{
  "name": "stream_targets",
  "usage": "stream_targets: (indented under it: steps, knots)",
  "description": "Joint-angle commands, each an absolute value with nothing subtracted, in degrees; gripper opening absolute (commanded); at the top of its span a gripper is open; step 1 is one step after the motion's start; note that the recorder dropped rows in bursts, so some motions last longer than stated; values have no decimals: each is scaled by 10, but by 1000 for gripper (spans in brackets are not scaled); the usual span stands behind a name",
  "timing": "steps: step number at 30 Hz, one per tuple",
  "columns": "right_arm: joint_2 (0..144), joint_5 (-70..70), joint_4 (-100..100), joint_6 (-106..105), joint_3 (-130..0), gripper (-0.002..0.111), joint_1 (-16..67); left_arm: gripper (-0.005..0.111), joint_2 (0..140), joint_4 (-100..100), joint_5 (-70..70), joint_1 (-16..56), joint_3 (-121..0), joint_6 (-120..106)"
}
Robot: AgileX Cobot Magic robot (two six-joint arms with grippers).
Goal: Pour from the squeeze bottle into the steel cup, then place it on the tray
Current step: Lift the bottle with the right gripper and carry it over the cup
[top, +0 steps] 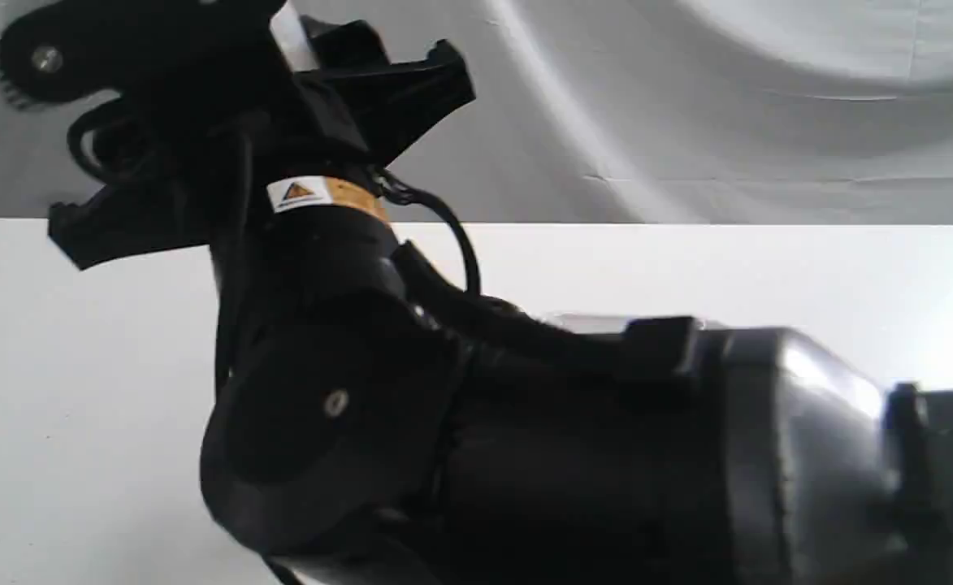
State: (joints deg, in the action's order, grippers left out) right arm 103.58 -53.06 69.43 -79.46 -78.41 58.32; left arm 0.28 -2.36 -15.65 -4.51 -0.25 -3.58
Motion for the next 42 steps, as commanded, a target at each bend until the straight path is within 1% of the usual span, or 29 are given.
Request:
stream_targets:
  steps: [1, 8, 10, 14, 16, 20, 23, 27, 33, 36, 42]
  knots:
    - [1002, -554, 695, -839, -787, 0, 587, 8, 0, -25, -152, -44, 0, -35]
    - [949, -527, 693, -834, -783, 0, 582, 8, 0, -25, -152, -44, 0, -35]
    - [931, -485, 672, -822, -775, 0, 577, 8, 0, -25, -152, -44, 0, -35]
    - [894, -357, 610, -777, -747, 0, 550, 8, 0, -25, -152, -44, 0, -35]
    - [870, -281, 555, -710, -731, 0, 526, 8, 0, -25, -152, -44, 0, -35]
    - [849, -196, 454, -546, -718, 0, 486, 8, 0, -25, -152, -44, 0, -35]
    - [842, -128, 337, -369, -718, 0, 441, 8, 0, -25, -152, -44, 0, -35]
    - [838, -54, 176, -194, -718, 0, 394, 8, 0, -25, -152, -44, 0, -35]
    - [838, 77, -22, -76, -718, 0, 370, 8, 0, -25, -152, -44, 0, -35]
    - [838, 129, -69, -40, -718, 0, 356, 8, 0, -25, -152, -44, 0, -35]
    - [838, 171, -132, 50, -718, 0, 326, 8, 0, -25, -152, -44, 0, -35]
